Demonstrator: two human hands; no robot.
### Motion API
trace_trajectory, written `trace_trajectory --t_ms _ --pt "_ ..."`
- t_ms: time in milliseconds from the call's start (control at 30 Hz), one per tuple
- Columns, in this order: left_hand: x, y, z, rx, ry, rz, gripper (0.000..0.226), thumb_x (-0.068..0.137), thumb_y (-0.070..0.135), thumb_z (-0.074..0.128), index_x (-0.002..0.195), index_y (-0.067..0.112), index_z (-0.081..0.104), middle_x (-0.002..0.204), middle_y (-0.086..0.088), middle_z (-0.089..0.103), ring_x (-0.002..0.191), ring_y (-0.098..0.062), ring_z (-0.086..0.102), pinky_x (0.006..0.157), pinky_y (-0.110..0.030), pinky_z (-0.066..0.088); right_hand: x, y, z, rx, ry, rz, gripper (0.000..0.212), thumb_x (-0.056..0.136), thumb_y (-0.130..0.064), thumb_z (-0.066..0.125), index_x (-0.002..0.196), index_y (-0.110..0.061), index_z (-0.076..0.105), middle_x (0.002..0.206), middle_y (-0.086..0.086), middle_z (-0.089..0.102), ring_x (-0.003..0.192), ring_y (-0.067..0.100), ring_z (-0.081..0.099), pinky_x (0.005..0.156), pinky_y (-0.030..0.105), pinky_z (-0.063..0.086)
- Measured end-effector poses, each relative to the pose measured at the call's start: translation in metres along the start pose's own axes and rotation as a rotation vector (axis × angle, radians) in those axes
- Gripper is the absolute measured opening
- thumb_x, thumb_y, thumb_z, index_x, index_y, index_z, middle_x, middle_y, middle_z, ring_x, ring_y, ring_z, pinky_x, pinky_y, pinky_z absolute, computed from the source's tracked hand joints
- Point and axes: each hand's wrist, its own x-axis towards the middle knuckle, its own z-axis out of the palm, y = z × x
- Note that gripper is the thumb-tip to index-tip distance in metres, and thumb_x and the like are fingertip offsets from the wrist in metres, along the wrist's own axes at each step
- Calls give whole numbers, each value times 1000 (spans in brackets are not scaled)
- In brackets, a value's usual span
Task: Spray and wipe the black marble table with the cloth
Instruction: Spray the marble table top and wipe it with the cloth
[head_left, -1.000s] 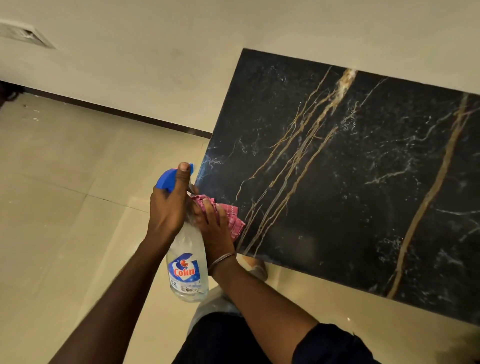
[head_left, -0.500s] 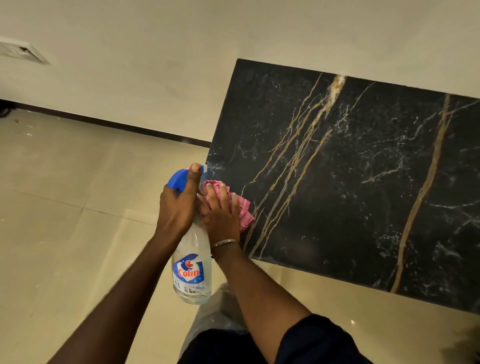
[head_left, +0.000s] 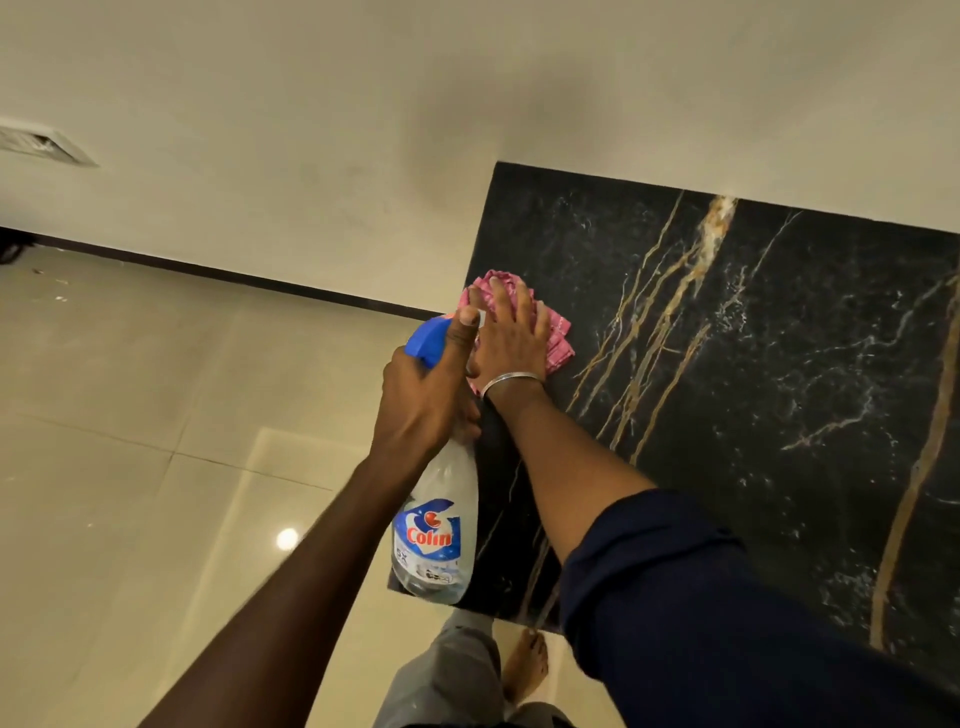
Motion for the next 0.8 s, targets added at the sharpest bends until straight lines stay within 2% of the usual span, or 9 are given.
trace_trajectory --t_ms 67,167,267,433,533,667,800 --pt "18 8 2 -14 -13 8 46 77 68 36 75 24 52 57 -3 53 54 -14 58 61 -25 53 27 7 -6 -11 3 10 73 92 -46 46 155 -29 14 164 4 9 150 33 2 119 55 9" --pt "45 16 8 -44 -42 3 42 89 61 41 73 24 53 53 -5 56 49 -20 62 56 -29 57 64 16 -14 -14 9 37 75 91 -46 48 155 -30 13 164 4 7 150 33 1 119 54 8" --pt "66 22 13 -32 -28 43 37 97 52 44 72 26 52 46 4 52 42 -10 58 50 -22 54 92 21 -21 -17 2 66 77 91 -42 50 156 -30 10 164 3 4 150 32 -1 120 54 7" --pt "90 28 18 -61 -48 30 43 98 53 42 75 19 53 56 -13 58 42 -19 61 50 -30 57 135 32 -34 -19 16 88 71 95 -40 45 156 -30 9 164 2 2 150 32 -3 120 54 5" --pt "98 27 21 -43 -47 6 43 97 54 42 79 17 55 63 -15 61 44 -19 61 52 -33 58 160 40 -37 15 -28 94 68 97 -46 40 156 -31 9 164 1 0 150 31 -5 120 54 3" --pt "96 20 19 -32 -40 -5 42 96 54 42 75 20 55 60 -9 60 43 -14 60 55 -33 59 166 43 -33 21 -14 75 65 98 -52 33 155 -30 13 164 2 4 150 32 -3 119 55 4" --pt "83 12 13 -48 -32 -23 43 95 54 43 76 17 55 56 -8 58 43 -15 61 53 -29 58 128 34 -24 -15 23 49 65 96 -49 34 155 -29 16 163 3 10 150 32 3 118 55 8"
